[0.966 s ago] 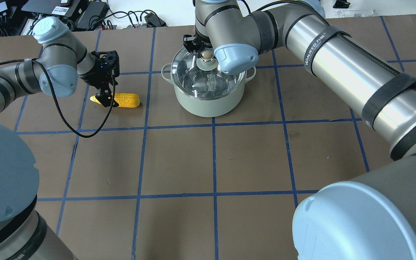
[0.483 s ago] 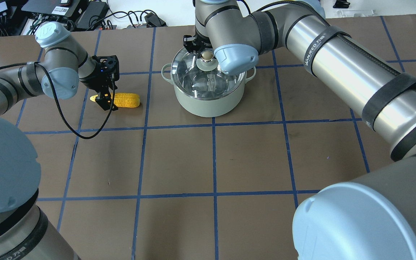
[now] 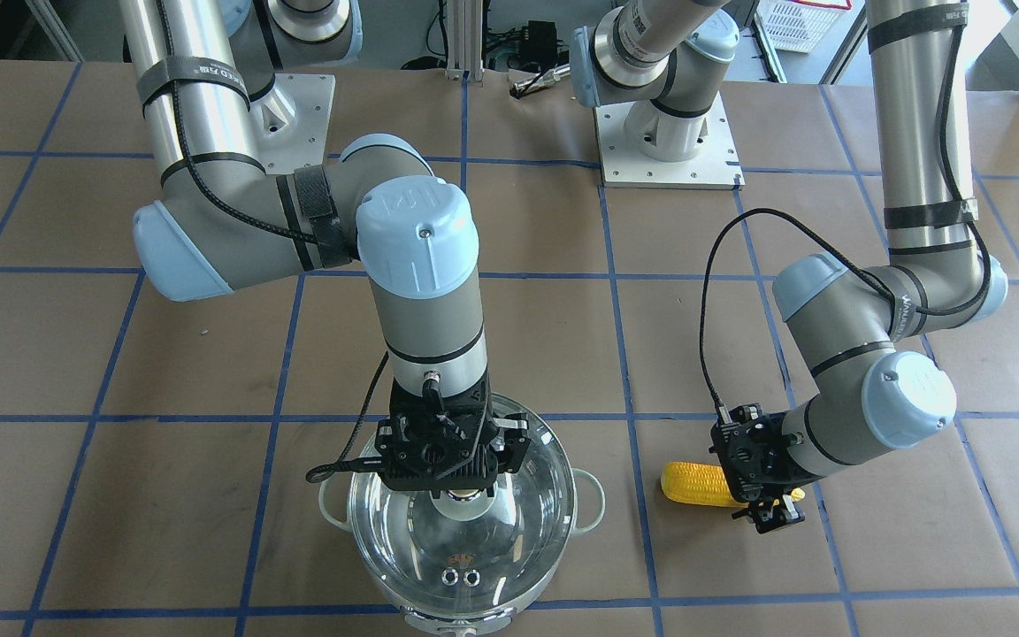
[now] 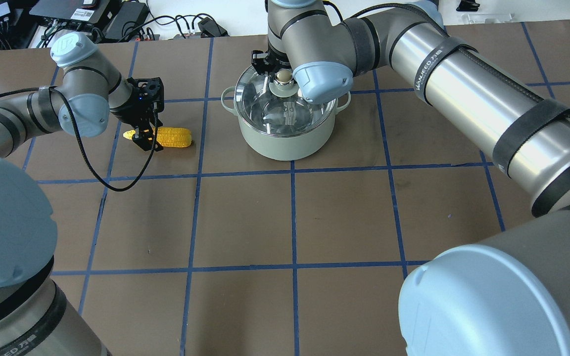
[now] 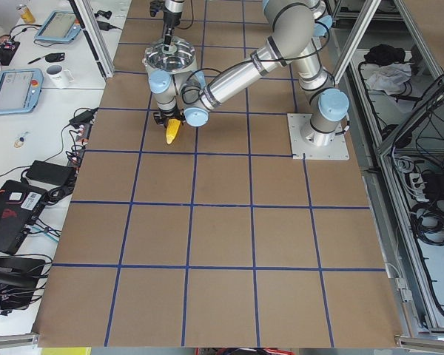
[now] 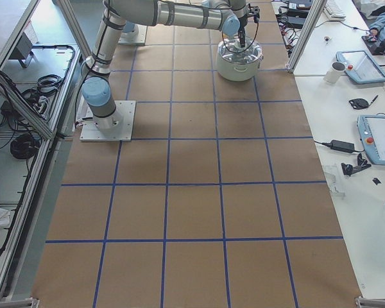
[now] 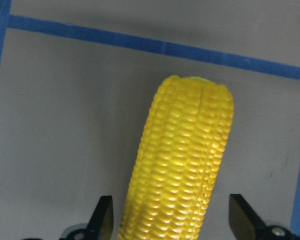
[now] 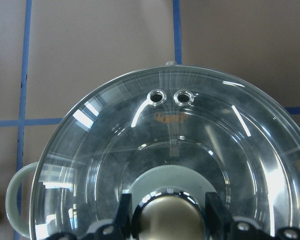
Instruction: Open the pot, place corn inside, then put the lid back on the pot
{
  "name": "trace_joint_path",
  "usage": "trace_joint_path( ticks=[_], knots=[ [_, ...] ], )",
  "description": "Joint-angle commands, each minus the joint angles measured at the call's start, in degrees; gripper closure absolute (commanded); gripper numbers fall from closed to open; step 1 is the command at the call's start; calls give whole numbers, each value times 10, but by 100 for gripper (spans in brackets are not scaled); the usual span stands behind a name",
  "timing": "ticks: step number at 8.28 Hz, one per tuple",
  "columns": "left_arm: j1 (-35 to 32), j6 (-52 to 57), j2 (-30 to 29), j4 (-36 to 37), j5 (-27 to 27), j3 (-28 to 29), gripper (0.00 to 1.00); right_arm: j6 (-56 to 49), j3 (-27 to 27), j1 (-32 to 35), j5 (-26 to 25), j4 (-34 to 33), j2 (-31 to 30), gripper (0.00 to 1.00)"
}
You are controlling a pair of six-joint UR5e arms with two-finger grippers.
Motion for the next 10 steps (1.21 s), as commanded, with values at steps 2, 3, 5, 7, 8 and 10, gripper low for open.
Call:
trace_joint_path(
  ticks=[2, 3, 5, 7, 8, 10],
  knots=[
    [0, 18, 13, 13, 54, 3, 100, -1, -1, 0, -1, 1, 3, 41],
    [0, 19, 21, 13, 67, 5, 100, 0, -1, 0, 0, 0, 4, 48],
    [0, 18, 54, 7, 69, 7, 100, 2, -1, 0, 0, 1, 4, 59],
    [0, 16, 91, 4, 89, 7, 100, 0, -7, 0, -1, 3, -4, 62],
    [-3, 16, 112, -4, 116, 6, 100, -5, -19, 0, -5, 8, -14, 63],
    [-4, 15, 168, -21, 113, 5, 100, -39, -18, -2, -4, 52, -52, 63]
  ],
)
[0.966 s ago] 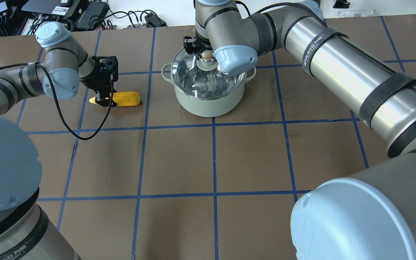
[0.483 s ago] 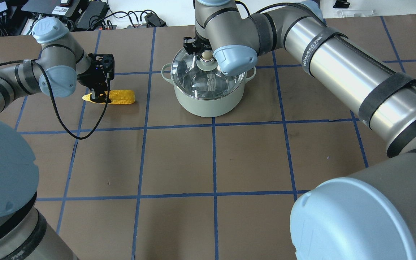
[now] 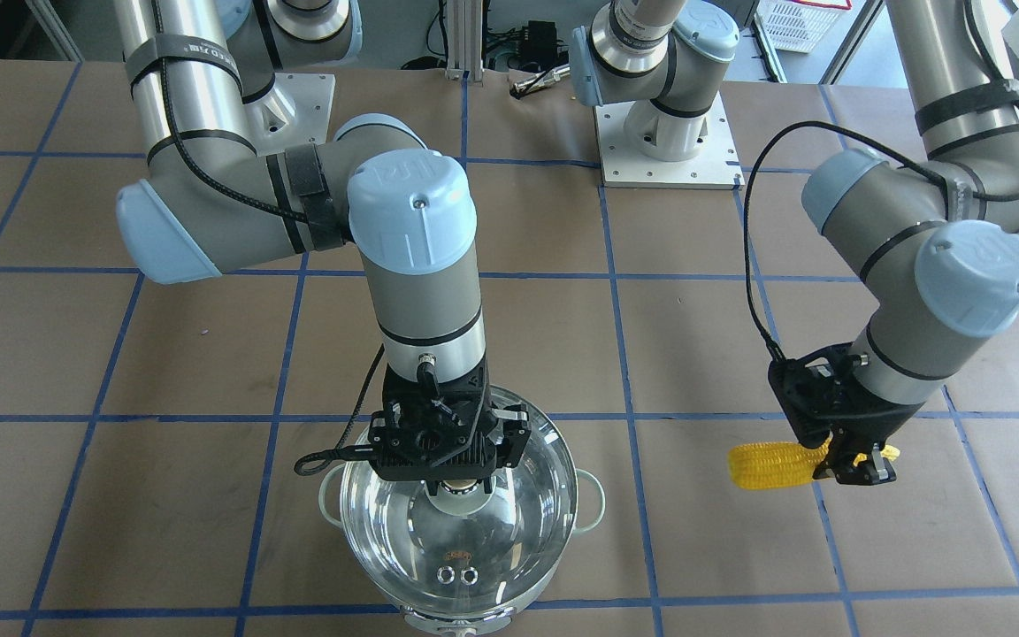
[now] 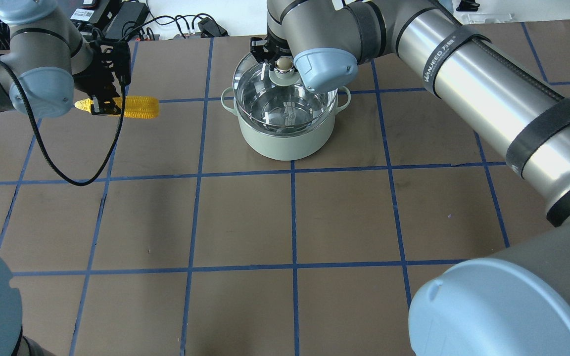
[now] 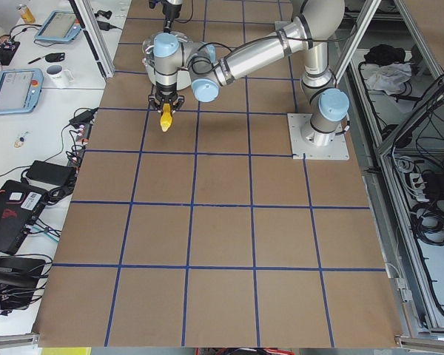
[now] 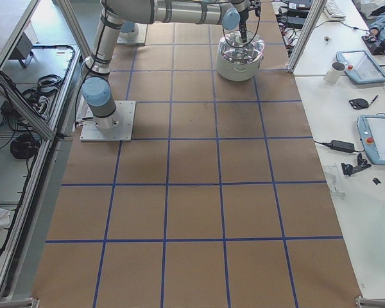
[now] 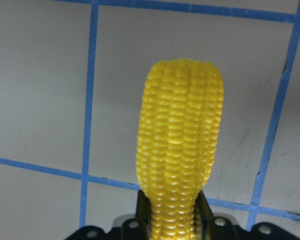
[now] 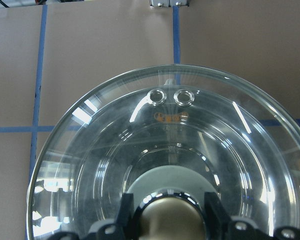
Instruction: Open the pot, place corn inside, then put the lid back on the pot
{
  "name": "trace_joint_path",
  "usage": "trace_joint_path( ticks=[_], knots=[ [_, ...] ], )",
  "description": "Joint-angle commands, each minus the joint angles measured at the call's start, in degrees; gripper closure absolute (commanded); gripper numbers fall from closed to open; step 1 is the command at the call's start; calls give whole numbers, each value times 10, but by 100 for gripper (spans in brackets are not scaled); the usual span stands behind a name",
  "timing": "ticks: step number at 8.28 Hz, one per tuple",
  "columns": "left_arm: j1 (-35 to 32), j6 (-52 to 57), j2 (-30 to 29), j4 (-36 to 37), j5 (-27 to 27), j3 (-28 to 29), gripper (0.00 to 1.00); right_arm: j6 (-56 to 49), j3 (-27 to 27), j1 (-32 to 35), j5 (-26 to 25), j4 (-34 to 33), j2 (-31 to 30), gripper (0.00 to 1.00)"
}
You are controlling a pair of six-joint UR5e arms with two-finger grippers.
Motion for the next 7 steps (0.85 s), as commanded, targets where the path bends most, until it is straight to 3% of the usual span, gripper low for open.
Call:
trace_joint_path(
  ticks=[1, 4, 7],
  knots=[
    [-7, -1, 56, -15, 6, -1, 100, -40, 4, -10, -1, 66, -63, 63],
    [-77, -112, 76, -2, -16, 0, 100, -97, 47, -92, 13, 213, -186, 62],
    [-175, -201, 71, 90, -20, 0, 100, -152, 96, -145, 18, 335, -291, 62]
  ],
)
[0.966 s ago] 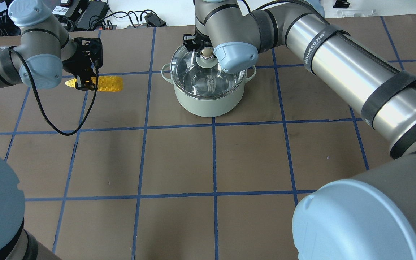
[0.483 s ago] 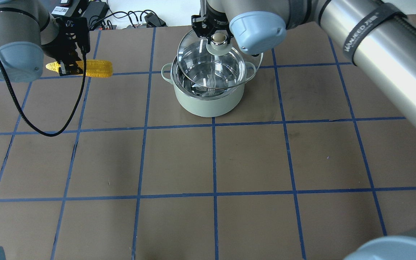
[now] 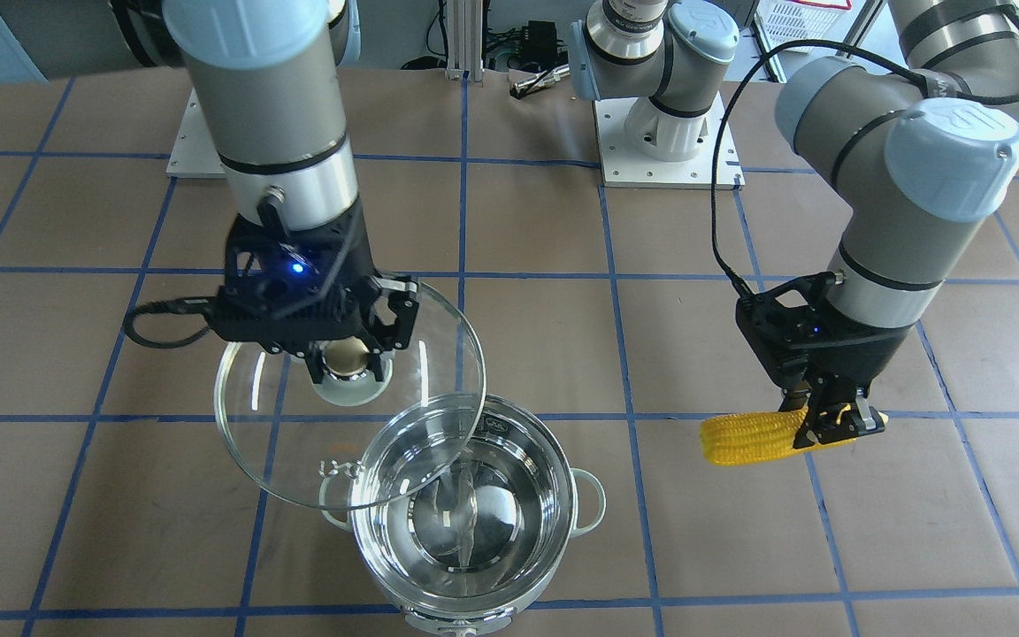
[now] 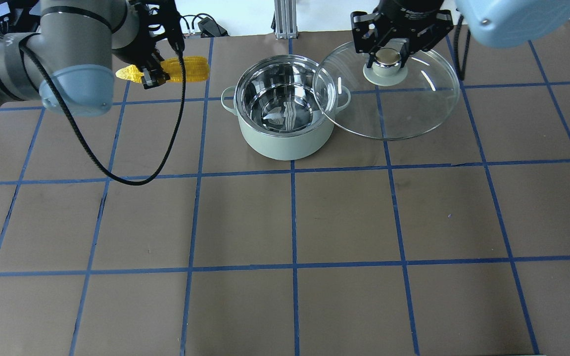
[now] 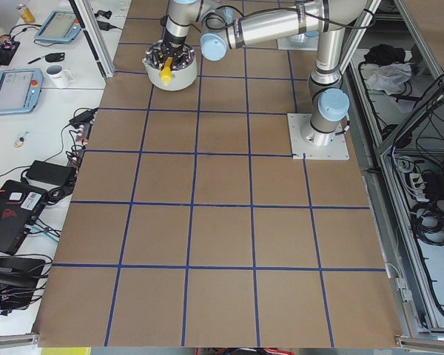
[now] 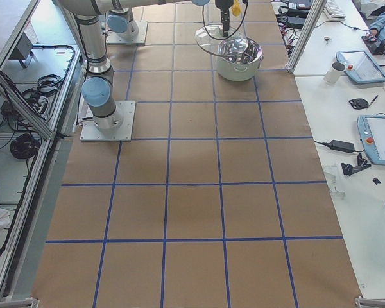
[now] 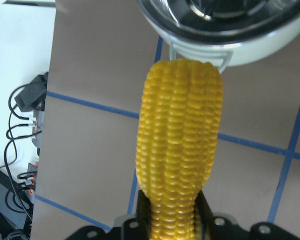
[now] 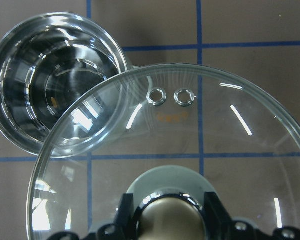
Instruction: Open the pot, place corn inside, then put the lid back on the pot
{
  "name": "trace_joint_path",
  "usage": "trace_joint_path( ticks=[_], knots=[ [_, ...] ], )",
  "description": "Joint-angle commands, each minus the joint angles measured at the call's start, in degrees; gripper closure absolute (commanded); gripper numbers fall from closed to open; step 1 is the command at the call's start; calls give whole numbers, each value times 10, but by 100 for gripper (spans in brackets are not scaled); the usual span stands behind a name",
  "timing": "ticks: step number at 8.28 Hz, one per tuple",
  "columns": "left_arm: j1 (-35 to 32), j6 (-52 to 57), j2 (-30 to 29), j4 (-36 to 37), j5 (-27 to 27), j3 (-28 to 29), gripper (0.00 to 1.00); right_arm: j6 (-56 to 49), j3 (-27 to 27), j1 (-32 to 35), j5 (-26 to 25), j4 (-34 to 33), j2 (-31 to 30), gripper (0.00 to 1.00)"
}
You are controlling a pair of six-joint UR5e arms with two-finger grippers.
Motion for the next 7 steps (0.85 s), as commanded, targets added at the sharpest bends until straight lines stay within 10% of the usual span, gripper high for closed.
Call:
trace_joint_path(
  ticks=[1, 7],
  knots=[
    [-77, -46, -11, 85, -16, -1, 100, -46, 51, -29, 3, 72, -76, 62],
    [-157, -48, -114, 172, -75, 0, 100, -89, 68, -29, 2, 65, -93, 62]
  ],
)
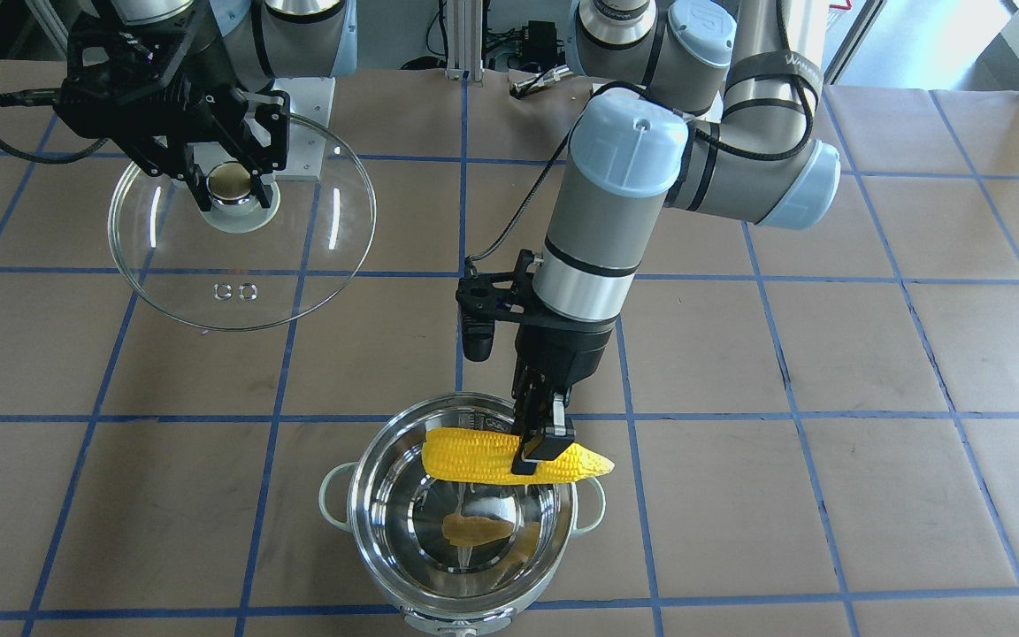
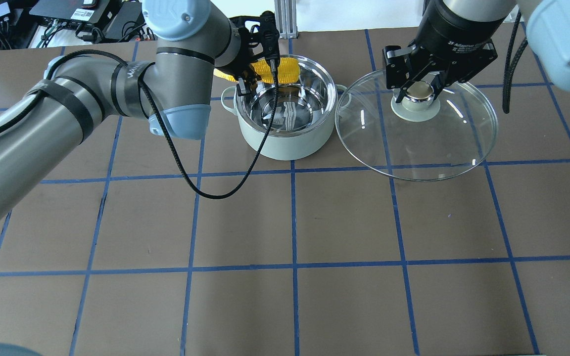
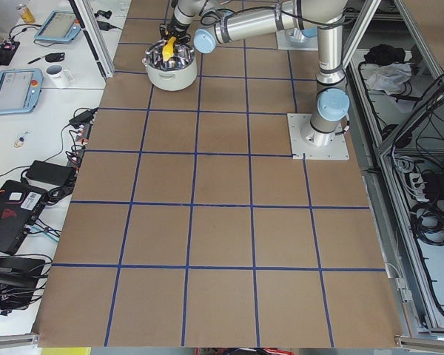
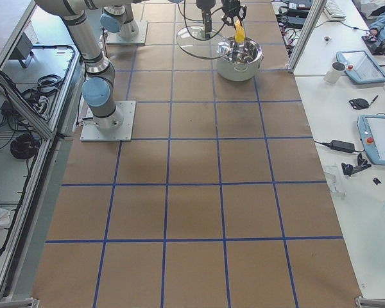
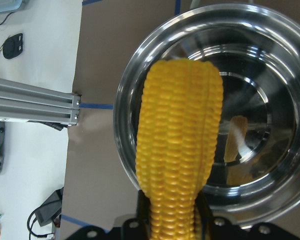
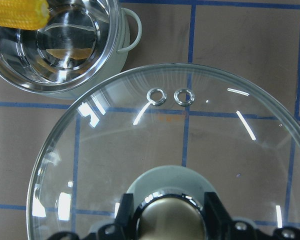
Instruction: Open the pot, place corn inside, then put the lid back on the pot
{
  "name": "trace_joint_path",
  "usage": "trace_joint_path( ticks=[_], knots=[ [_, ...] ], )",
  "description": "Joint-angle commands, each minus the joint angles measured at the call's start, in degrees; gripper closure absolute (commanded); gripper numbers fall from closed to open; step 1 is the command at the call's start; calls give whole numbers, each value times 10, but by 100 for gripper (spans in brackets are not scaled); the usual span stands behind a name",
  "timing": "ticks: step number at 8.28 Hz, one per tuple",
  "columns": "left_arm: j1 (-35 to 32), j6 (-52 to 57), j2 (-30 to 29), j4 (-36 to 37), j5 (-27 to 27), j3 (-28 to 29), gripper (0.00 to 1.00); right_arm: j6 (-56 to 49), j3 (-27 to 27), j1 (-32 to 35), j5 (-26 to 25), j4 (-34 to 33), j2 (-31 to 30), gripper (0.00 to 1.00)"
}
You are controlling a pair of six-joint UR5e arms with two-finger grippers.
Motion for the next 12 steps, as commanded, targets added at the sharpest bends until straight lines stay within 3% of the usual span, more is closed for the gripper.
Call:
trace_joint_path(
  ticks=[1, 4, 6, 7, 8, 12],
  knots=[
    [-27, -1, -43, 14, -39, 0, 100, -29, 1, 0, 2, -8, 0, 61],
    [-26, 2, -56, 14, -50, 0, 100, -23, 0, 3, 0, -15, -2, 61],
    [-26, -12, -56, 14, -47, 0, 42, -24, 0, 2, 2, -17, -1, 60],
    [-26, -41, -56, 14, -50, 0, 23, -26, 0, 2, 4, -19, -1, 60],
    [-26, -55, -55, 13, -48, 0, 17, -26, 0, 2, -2, -17, -1, 61],
    [-22, -142, -13, 3, -44, 4, 14, -28, -1, 0, -4, -17, -1, 62]
  ],
)
